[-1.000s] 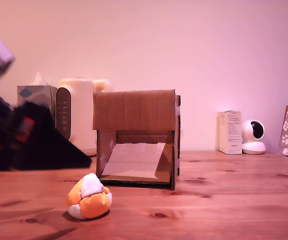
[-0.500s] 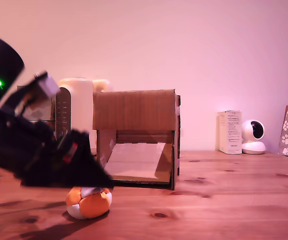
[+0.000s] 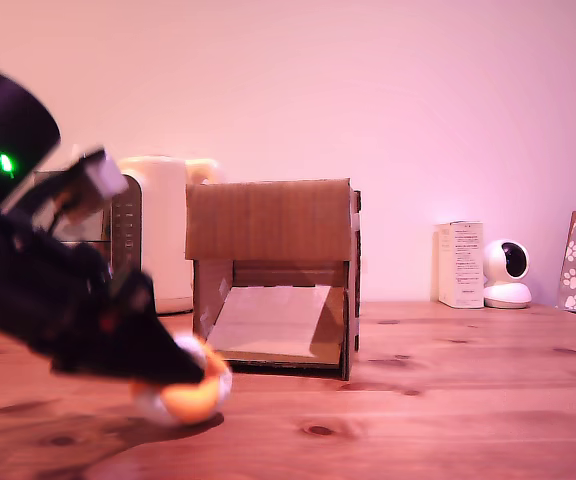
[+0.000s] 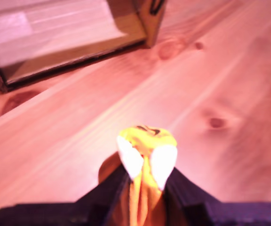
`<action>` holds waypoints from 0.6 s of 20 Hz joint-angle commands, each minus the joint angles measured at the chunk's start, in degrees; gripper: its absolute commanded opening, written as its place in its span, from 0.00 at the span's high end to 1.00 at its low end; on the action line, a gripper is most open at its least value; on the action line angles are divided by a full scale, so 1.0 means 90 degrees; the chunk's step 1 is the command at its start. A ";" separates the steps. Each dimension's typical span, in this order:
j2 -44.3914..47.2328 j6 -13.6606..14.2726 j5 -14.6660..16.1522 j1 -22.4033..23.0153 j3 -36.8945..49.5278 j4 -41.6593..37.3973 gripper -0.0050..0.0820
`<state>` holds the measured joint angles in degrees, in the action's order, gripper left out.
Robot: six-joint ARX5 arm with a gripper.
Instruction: Drop the footbag into the cardboard dice tower
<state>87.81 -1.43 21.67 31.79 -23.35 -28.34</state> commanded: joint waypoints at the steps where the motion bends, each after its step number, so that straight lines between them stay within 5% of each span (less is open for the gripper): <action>1: -0.0602 0.0015 0.0075 0.0010 -0.0005 0.0206 0.90; 7: -0.2293 -0.0007 0.0075 0.0012 -0.0005 0.0835 0.90; 12: -0.2934 -0.0005 -0.0039 0.0010 -0.0053 0.0024 0.91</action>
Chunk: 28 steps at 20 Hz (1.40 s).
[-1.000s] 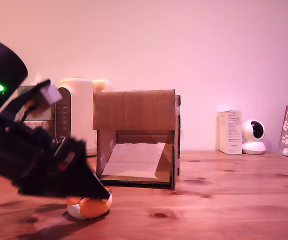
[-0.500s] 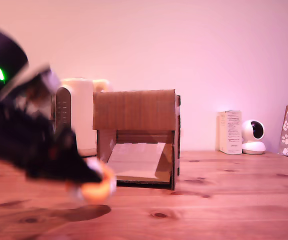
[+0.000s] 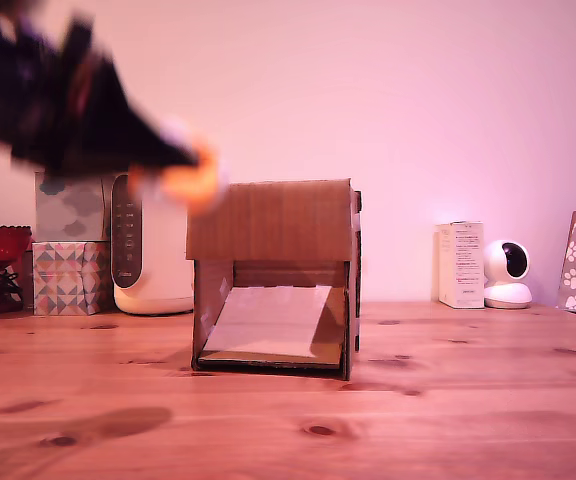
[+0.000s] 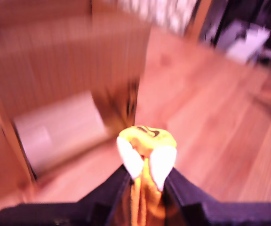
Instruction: Drop the footbag into the cardboard dice tower
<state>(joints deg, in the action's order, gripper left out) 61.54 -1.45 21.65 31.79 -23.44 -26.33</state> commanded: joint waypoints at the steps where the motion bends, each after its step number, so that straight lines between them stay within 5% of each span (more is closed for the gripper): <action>1: -0.0012 -0.0002 -0.0126 0.0010 -0.0097 -0.0413 0.91; 4: 0.0087 0.0100 -0.0483 0.0010 -0.0444 -0.0622 0.90; 9: 0.0782 0.0219 -0.0515 0.0005 -0.1491 -0.0500 0.89; 20: 0.3349 0.0168 -0.0612 -0.0102 -0.4983 0.2900 0.89; 26: 0.3876 0.0219 -0.0612 -0.0163 -0.5671 0.3451 0.89; 28: 0.3876 0.0216 -0.0629 -0.0163 -0.5676 0.3439 0.81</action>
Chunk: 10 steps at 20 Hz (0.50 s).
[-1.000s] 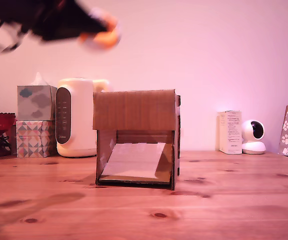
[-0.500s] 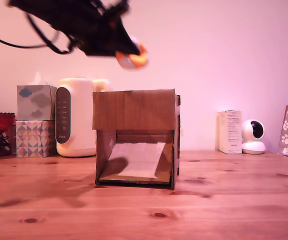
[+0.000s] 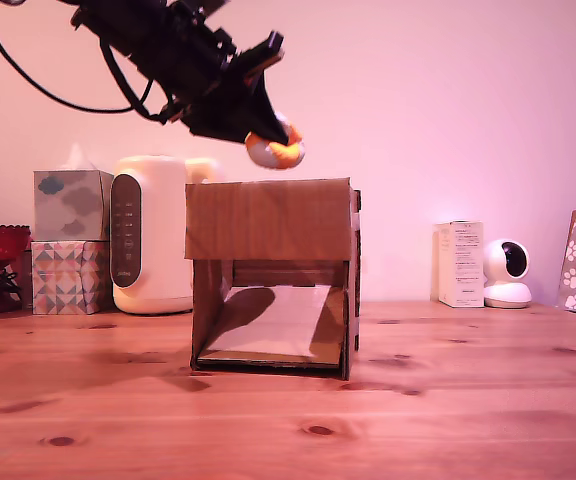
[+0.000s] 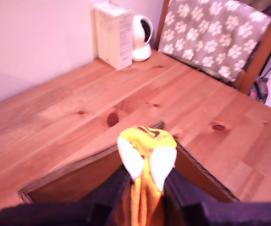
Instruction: Drop the footbag into the cardboard dice tower
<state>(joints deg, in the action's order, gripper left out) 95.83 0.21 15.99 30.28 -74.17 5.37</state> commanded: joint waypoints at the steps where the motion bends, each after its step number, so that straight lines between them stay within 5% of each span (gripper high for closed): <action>1: 0.0066 0.0032 -0.0039 0.0002 -0.0051 -0.0080 0.67; 4: 0.0049 0.0032 -0.0131 -0.0002 -0.0119 -0.0053 0.08; 10: -0.0418 0.0032 -0.0117 0.0000 -0.0447 0.1231 0.05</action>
<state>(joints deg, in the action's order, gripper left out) 94.19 0.25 14.90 30.28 -77.54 15.53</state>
